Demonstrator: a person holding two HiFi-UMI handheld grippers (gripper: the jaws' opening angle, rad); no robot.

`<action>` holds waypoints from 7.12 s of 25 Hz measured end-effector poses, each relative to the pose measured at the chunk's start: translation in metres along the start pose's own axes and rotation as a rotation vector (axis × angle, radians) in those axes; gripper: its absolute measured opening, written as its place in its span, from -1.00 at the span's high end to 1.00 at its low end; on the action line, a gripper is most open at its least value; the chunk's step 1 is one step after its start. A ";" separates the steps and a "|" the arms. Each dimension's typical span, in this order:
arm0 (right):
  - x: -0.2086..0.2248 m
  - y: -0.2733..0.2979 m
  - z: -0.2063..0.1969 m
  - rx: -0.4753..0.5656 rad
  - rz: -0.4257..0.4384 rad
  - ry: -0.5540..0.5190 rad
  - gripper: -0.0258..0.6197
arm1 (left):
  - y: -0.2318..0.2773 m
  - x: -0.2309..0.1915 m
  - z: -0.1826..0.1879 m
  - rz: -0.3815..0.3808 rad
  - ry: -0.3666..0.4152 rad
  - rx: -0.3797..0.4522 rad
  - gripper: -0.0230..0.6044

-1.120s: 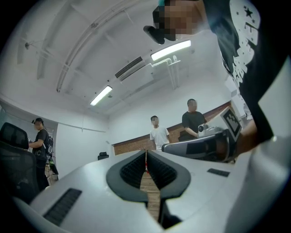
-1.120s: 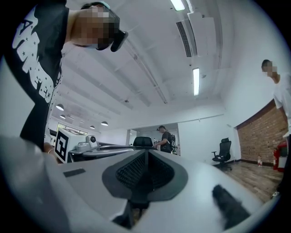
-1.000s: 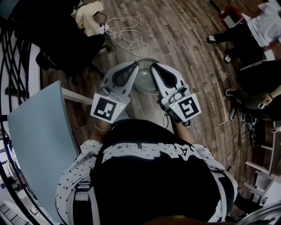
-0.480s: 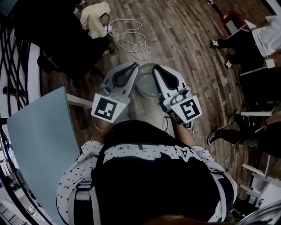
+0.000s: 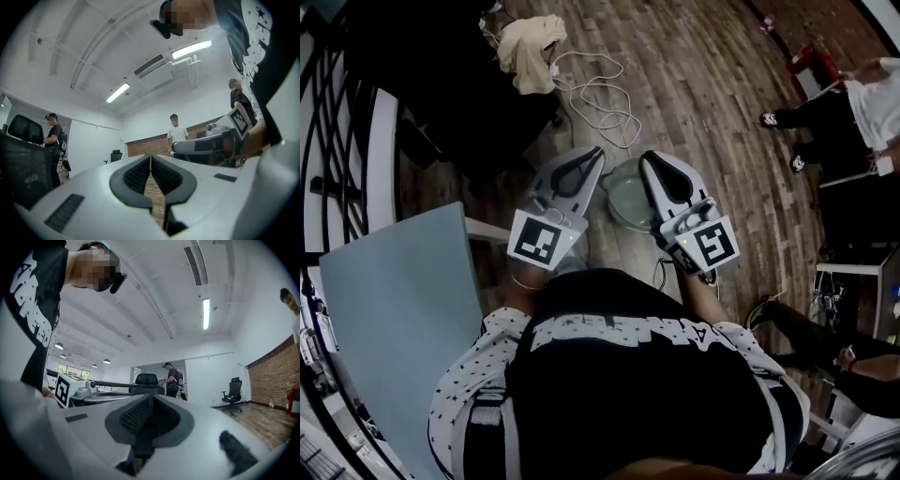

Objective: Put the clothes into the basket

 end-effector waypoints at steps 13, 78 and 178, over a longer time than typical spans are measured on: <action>0.009 0.091 -0.009 -0.009 -0.009 -0.014 0.80 | -0.007 -0.090 -0.032 0.023 -0.002 -0.035 0.86; 0.034 0.304 -0.017 -0.044 0.480 0.005 0.80 | 0.036 -0.233 -0.091 0.276 0.025 -0.203 0.86; 0.239 0.498 -0.122 -0.315 0.298 0.037 0.35 | 0.187 -0.399 -0.254 0.266 -0.063 -0.198 0.85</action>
Point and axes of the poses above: the fingertips, and each gripper's own axes: y forward along the fingers, x to its right, z out of its top, the point moved 4 cm from there along -y, backward along the fingers, and after that the axes turned 9 degrees about y, right-handed, at the moved point
